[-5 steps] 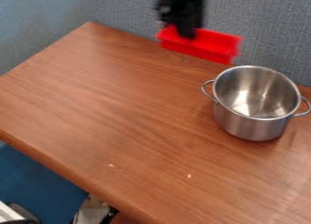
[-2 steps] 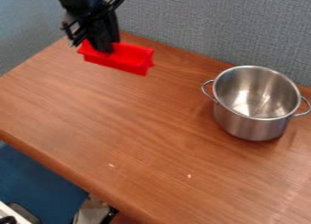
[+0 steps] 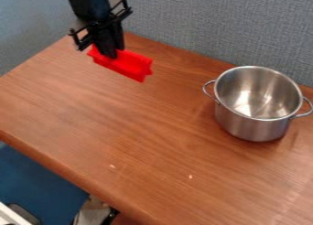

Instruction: Move the red object from the metal pot to the table

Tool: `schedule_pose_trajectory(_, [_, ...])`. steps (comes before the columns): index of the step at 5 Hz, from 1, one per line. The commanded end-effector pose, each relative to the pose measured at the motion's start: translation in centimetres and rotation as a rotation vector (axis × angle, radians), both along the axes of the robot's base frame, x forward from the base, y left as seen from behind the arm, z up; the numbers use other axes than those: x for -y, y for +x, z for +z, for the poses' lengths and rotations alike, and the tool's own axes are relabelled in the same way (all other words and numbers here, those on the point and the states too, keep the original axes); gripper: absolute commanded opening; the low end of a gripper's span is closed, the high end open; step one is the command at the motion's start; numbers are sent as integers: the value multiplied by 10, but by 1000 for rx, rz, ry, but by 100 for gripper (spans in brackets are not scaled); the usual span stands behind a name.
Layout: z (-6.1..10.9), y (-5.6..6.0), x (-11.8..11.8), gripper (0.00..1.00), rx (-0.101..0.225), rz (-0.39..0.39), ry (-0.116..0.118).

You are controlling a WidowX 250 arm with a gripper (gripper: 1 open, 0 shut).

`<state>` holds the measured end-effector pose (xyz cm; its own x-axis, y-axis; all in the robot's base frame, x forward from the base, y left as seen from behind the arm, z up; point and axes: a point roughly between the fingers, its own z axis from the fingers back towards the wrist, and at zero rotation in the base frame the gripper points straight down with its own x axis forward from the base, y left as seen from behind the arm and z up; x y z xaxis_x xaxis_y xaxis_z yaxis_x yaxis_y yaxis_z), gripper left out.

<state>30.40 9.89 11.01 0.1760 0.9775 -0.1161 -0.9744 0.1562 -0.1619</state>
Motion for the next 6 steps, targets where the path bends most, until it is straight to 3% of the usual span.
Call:
schedule_pose_trajectory(1, [-4, 24, -10, 0, 35, -60, 13])
schedule_pose_trajectory(3, [-28, 42, -21, 0, 59, -14, 27])
schedule_pose_trajectory(4, [-5, 45, 6, 0, 77, -165, 6])
schedule_pose_trajectory(5, [7, 52, 25, 0, 111, -299, -3])
schedule_pose_trajectory(6, [-7, 31, 29, 0, 120, -304, 18])
